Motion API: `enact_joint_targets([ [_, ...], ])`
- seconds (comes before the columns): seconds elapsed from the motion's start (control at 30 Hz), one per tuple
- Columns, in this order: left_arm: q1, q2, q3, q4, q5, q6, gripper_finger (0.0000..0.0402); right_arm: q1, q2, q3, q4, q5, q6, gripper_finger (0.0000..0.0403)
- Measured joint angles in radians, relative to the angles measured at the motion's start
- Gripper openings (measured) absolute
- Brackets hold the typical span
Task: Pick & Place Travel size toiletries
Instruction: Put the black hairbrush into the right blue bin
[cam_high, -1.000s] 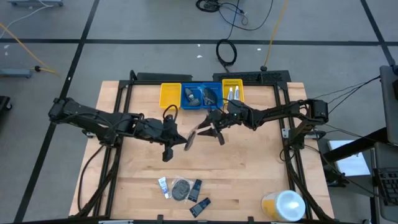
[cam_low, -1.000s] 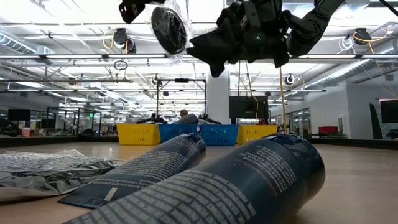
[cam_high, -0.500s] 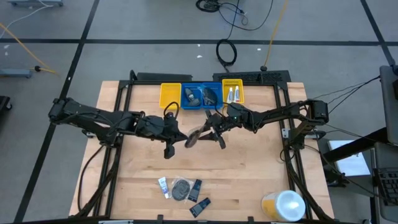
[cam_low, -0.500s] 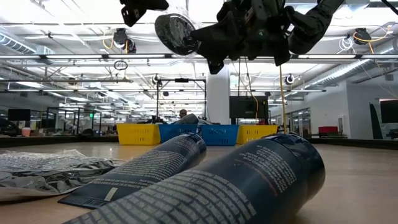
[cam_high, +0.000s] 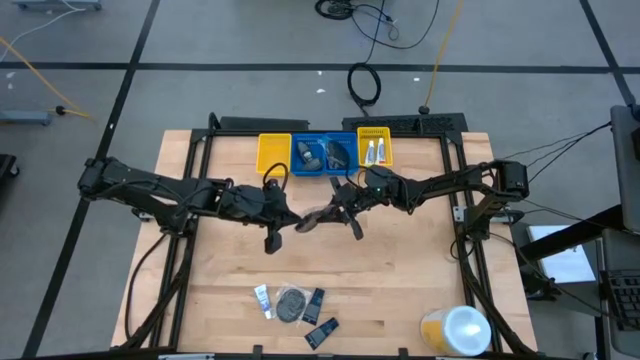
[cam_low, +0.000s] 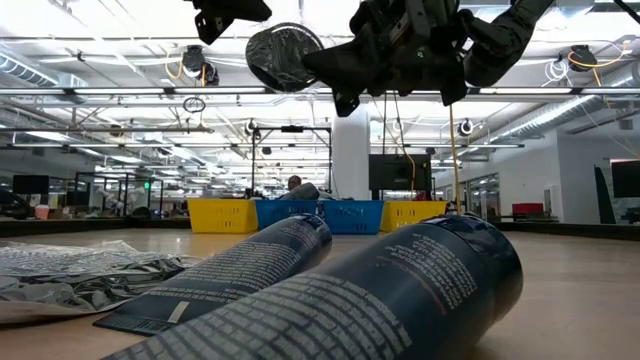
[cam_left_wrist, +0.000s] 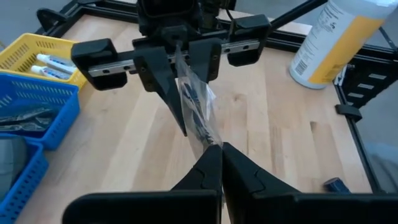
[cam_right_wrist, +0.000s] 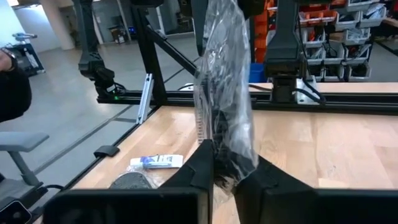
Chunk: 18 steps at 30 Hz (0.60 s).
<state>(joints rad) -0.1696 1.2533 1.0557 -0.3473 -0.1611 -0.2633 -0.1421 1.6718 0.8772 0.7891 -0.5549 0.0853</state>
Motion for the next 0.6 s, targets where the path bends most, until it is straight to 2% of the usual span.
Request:
enact_joint_targets([
  [0.27, 0.004, 0.0, 0.0, -0.019, -0.016, -0.02, 0.0007, 0.0, 0.0, 0.0, -0.001, 0.0, 0.0, 0.0022],
  [0.4, 0.004, 0.0, 0.0, -0.066, -0.077, -0.032, 0.0033, 0.0, 0.0, 0.0, -0.001, 0.003, 0.006, 0.0022],
  [0.6, 0.004, 0.0, 0.0, -0.078, -0.087, -0.027, 0.0079, -0.008, 0.0, 0.0, -0.002, 0.002, 0.01, 0.0022],
])
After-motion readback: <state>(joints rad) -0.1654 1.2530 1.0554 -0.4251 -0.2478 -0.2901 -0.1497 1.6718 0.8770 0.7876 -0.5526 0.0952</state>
